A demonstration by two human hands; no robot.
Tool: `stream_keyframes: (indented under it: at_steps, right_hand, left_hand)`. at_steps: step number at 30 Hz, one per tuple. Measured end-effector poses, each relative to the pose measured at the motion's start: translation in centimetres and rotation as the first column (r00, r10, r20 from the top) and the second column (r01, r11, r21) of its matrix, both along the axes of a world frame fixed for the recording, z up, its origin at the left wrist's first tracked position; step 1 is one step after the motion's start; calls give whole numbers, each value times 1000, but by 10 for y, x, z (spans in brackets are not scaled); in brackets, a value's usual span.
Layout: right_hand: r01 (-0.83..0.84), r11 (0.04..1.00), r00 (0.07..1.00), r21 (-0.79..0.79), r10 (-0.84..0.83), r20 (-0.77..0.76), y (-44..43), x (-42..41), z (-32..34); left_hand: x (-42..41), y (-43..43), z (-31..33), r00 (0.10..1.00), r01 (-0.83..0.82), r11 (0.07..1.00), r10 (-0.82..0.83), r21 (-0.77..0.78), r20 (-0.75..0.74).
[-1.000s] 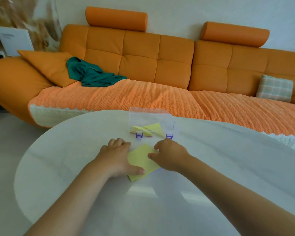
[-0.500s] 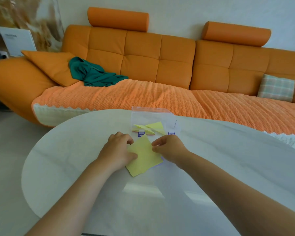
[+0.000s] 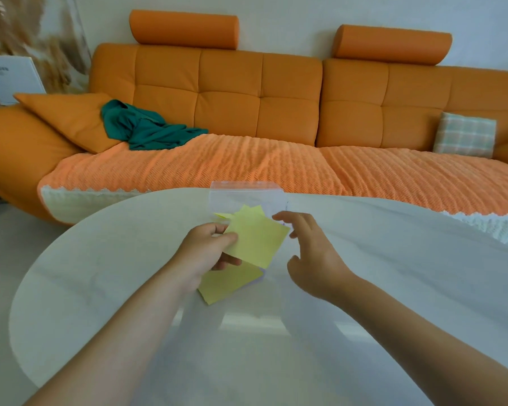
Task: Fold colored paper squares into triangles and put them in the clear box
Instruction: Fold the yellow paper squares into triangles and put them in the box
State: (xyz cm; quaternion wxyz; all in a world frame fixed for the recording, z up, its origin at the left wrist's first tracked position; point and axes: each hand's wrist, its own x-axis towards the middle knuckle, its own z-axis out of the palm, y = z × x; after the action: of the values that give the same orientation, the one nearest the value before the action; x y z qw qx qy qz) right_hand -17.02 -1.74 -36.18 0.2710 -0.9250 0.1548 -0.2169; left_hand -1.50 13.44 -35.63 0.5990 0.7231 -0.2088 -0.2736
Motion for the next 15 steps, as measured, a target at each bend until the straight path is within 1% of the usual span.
stream_keyframes:
  at_steps: [2,3,6,7,9,12,15]
  right_hand:
    - [-17,971,1000,-239,16,-5,-4,-15,-2]
    - [-5,947,1000,-322,5,-2,-6,-21,-4]
    - [67,891,995,-448,-26,98,-18,-38,-6]
    - [82,885,991,-458,-22,135,-22,-42,-7]
    - [84,908,986,-410,-18,163,-30,-49,-9]
    - [48,964,993,-262,-17,120,-37,-55,-10]
    - [-7,979,998,-203,20,62,-43,-59,-10]
  left_hand:
    - [-11,-8,0,998,58,998,-57,21,-37]
    - [-16,-12,0,995,89,995,-87,35,-38]
    - [-31,-25,-3,989,151,985,-151,88,-6]
    - [-36,-29,-4,987,157,982,-158,108,7]
    - [-43,-36,-8,985,162,975,-170,151,36]
    - [-48,-45,-10,974,218,964,-223,150,21]
    - [-50,-52,-10,966,253,961,-258,112,27]
